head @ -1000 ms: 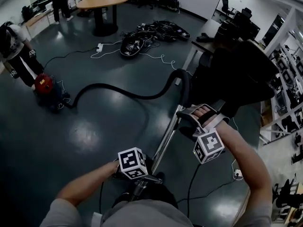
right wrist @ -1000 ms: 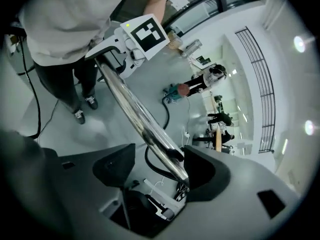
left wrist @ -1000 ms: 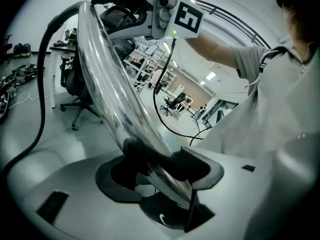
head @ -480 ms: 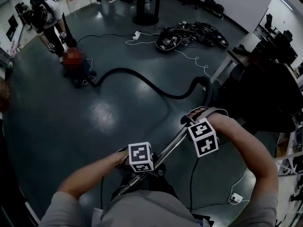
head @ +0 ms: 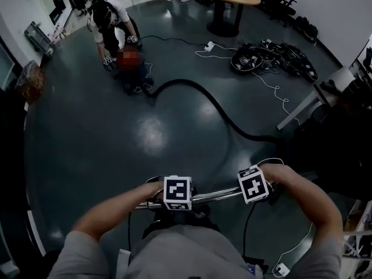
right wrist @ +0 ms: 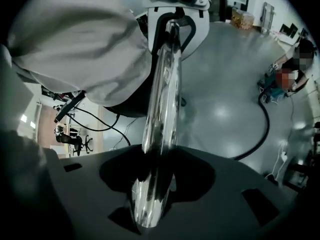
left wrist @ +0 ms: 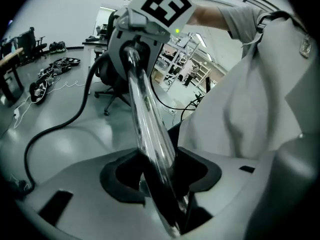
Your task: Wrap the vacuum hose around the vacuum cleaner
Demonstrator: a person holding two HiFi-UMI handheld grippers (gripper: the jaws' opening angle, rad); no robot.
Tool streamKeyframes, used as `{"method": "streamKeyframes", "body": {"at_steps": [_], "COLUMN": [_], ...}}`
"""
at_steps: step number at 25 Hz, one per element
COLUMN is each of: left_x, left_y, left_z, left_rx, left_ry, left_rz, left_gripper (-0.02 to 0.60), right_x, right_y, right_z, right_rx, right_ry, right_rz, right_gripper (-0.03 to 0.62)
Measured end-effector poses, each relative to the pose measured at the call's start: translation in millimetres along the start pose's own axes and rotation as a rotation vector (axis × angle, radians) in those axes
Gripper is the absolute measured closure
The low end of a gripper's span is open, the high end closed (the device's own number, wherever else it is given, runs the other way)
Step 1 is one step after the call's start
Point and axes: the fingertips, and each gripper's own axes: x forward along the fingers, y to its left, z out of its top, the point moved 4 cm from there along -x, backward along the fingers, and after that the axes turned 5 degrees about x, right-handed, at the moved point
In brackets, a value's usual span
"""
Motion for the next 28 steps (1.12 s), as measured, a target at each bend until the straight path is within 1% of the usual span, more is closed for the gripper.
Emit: {"method": "streamKeyframes", "body": {"at_steps": [2, 5, 6, 9, 11, 14, 16, 18, 20, 22, 26, 28], "left_x": [-1, -4, -6, -18, -29, -49, -63, -76, -92, -112, -151, -165], "left_y": [2, 12, 16, 25, 29, 34, 34, 34, 35, 34, 29, 24], "left_z": [6, 8, 7, 7, 4, -3, -10, -21, -38, -61, -113, -134], "left_rx": [-0.002, 0.032, 0.034, 0.015, 0.001, -0.033, -0.061, -0.087, -0.120, -0.171, -0.277, -0.343], "left_ry": [-0.013, -0.002, -0.002, -0.022, -0.045, -0.082, -0.097, -0.097, -0.095, -0.098, -0.058, -0.064], "left_rz": [0.054, 0.179, 0.208, 0.258, 0.297, 0.338, 0.360, 0.398, 0.455, 0.520, 0.680, 0.737], "left_gripper": [0.367, 0.365, 0.365, 0.357, 0.300, 0.239, 0.210, 0.202, 0.202, 0.202, 0.202, 0.202], "right_x": [7, 15, 16, 18, 21, 27, 31, 36, 42, 46, 49, 50], "right_y": [2, 2, 2, 1, 1, -1, -3, -7, -11, -13, -16, -19], "right_z": [-6, -14, -16, -19, -22, -29, -33, -37, -42, -46, -55, -57], "right_rx": [0.015, 0.071, 0.091, 0.122, 0.129, 0.145, 0.162, 0.175, 0.197, 0.231, 0.271, 0.290], "right_ry": [-0.024, -0.095, -0.124, -0.170, -0.180, -0.192, -0.199, -0.197, -0.202, -0.230, -0.243, -0.262], "right_rz": [-0.013, -0.004, -0.001, -0.003, -0.003, -0.004, -0.001, 0.005, 0.015, 0.032, 0.048, 0.047], "right_gripper": [0.428, 0.430, 0.431, 0.431, 0.431, 0.431, 0.433, 0.433, 0.433, 0.433, 0.434, 0.437]}}
